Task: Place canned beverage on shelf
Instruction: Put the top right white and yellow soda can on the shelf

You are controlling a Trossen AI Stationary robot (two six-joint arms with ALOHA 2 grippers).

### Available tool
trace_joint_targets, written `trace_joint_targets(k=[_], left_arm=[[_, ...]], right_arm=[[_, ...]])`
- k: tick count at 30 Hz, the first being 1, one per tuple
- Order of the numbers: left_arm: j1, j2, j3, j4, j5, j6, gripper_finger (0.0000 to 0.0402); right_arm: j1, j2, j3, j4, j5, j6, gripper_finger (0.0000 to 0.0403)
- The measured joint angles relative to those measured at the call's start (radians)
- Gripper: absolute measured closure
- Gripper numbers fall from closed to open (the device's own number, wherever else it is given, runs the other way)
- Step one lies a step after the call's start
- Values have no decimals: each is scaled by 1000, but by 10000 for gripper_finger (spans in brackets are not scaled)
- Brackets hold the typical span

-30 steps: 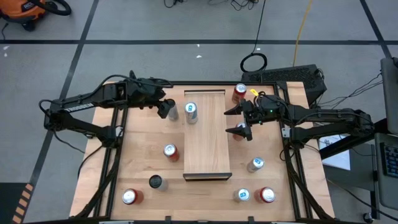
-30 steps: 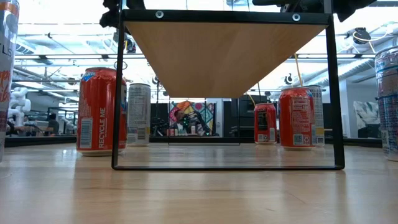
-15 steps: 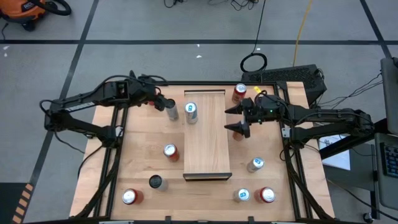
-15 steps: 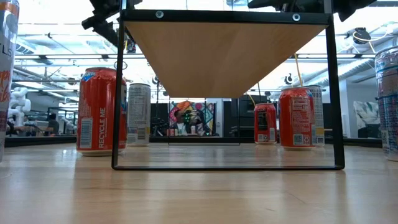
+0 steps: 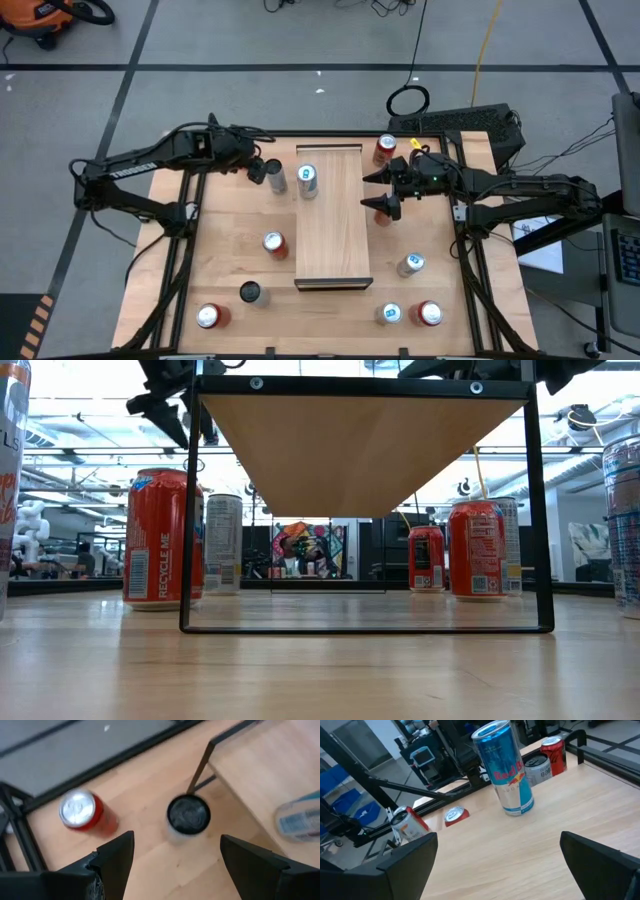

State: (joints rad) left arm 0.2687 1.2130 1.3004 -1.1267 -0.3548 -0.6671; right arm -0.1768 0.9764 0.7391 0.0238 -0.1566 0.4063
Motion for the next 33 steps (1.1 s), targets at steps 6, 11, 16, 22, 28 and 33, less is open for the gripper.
trace_joint_targets(k=[6, 11, 16, 22, 28, 33], left_arm=[[-1, 8, 0, -79, 15, -168, 104], [-10, 15, 0, -97, 79, -267, 104], [-41, 13, 0, -97, 113, -346, 104], [-78, 13, 0, -98, 114, -371, 104], [-108, 13, 0, -98, 114, -334, 104], [-123, 13, 0, -106, 84, -296, 104]], right_arm=[[0, -3, 0, 1, -3, 81, 3], [0, -3, 0, 1, -59, 135, 3], [0, -3, 0, 1, -137, 236, 3], [0, -3, 0, 0, -178, 263, 3], [3, -3, 0, 5, -191, 398, 3], [23, -3, 0, 11, -188, 431, 3]])
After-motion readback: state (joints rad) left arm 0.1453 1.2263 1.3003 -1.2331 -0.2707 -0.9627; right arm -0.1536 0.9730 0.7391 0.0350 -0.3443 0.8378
